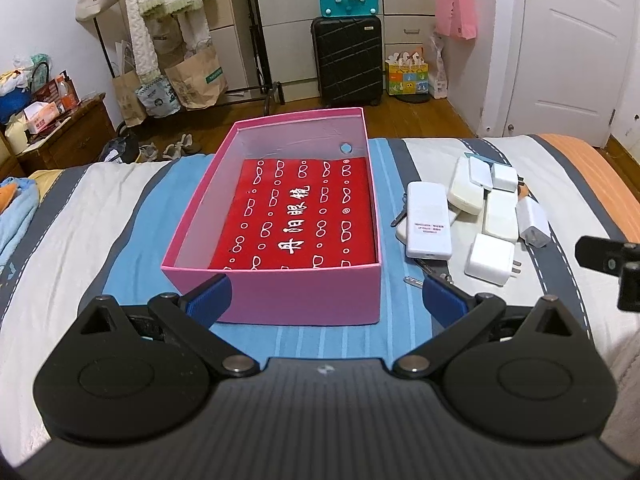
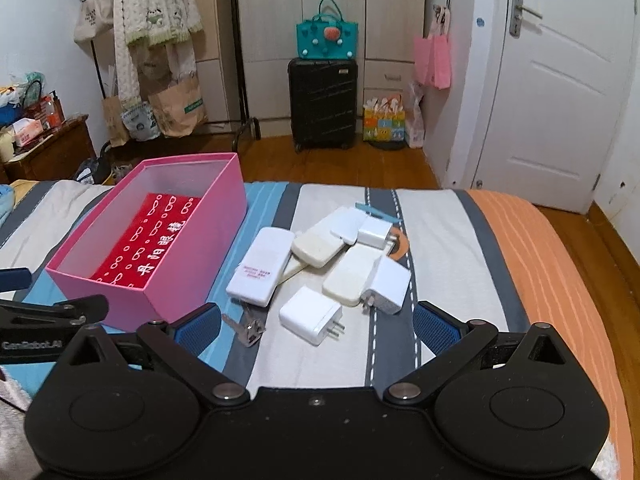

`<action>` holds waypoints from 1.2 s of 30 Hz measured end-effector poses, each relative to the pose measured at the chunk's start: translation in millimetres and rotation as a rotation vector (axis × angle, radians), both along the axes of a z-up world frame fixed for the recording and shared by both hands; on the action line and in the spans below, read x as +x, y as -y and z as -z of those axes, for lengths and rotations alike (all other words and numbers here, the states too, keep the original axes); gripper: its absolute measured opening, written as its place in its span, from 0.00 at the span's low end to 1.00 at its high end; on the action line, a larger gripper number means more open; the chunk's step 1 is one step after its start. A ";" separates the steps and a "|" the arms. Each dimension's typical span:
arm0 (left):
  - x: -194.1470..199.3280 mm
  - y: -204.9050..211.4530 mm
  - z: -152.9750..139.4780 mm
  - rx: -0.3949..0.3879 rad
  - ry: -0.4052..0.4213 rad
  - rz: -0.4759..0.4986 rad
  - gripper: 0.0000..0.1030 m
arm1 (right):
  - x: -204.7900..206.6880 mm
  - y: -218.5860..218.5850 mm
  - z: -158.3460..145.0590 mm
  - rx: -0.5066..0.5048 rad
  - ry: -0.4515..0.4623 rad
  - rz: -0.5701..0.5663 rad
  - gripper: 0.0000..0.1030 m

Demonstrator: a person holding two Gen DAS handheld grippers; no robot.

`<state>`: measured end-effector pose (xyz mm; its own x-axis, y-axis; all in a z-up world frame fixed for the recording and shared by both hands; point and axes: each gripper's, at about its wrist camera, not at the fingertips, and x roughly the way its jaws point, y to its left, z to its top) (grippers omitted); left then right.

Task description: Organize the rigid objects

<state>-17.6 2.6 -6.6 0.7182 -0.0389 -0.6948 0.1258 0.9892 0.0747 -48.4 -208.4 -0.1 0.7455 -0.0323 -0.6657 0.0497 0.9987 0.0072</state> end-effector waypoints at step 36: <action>4.6 -6.7 4.8 -0.090 -0.043 -0.007 1.00 | -21.4 0.3 -6.0 0.036 0.158 0.031 1.00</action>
<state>-13.0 9.3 -11.3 0.6883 -0.0977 -0.7189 0.1200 0.9926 -0.0200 -69.8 -208.7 5.9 0.8398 -0.0357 -0.5417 0.0764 0.9957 0.0529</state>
